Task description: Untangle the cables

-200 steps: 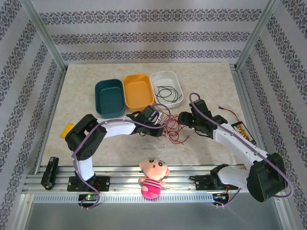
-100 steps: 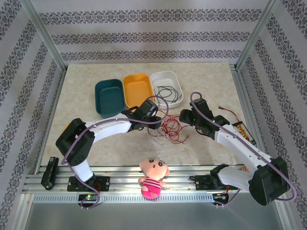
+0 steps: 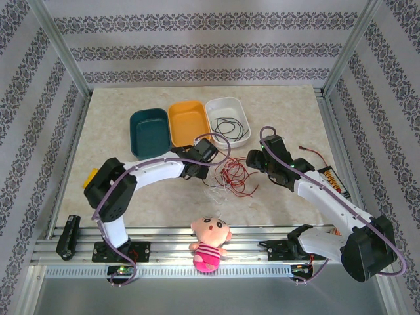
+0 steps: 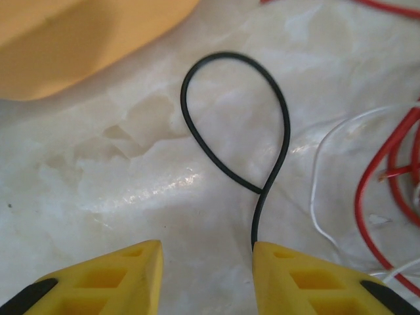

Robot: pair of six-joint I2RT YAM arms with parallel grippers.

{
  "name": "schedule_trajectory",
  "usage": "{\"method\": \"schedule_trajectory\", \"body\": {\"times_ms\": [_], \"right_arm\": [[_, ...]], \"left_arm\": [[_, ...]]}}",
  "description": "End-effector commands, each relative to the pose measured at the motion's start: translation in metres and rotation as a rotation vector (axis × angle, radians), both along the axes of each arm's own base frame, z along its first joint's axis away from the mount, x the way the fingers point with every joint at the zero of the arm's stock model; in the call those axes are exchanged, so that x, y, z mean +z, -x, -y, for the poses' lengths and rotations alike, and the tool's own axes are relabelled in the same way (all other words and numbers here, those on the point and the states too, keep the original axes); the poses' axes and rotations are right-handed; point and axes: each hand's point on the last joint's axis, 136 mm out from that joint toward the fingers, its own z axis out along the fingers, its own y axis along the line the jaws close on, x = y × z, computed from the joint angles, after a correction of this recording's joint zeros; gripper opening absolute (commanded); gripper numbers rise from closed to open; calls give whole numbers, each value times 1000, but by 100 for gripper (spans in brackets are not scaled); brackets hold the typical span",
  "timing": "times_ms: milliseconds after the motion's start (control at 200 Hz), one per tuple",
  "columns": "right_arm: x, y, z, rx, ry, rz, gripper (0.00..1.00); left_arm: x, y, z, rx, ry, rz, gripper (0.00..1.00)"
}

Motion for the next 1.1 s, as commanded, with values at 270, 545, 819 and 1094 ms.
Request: {"method": "schedule_trajectory", "body": {"times_ms": [270, 545, 819, 1094], "right_arm": [[6, -1, 8, -18, 28, 22, 74], [3, -5, 7, -23, 25, 14, 74], [-2, -6, 6, -21, 21, -6, 75], [-5, -5, 9, -29, 21, -16, 75]], "left_arm": [[-26, -5, 4, -57, -93, -119, 36], [-28, -3, 21, -99, -19, -144, 35], [-40, 0, 18, -88, -52, -189, 31], [-49, 2, 13, -99, -60, -258, 22]]}}
